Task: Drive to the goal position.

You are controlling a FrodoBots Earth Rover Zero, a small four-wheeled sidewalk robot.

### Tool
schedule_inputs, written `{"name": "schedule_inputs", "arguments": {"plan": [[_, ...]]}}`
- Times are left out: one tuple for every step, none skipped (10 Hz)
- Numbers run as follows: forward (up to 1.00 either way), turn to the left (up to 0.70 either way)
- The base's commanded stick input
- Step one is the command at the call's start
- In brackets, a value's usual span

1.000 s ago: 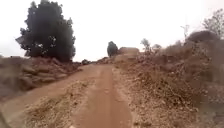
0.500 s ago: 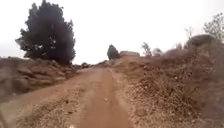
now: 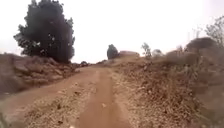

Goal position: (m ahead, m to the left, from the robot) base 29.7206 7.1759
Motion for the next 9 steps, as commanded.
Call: {"name": "schedule_inputs", "arguments": {"plan": [[0.50, 0.00], [0.50, 0.00], [0.50, 0.00], [0.50, 0.00], [0.50, 0.00], [0.50, 0.00], [0.50, 0.00], [0.50, 0.00], [0.50, 0.00]]}}
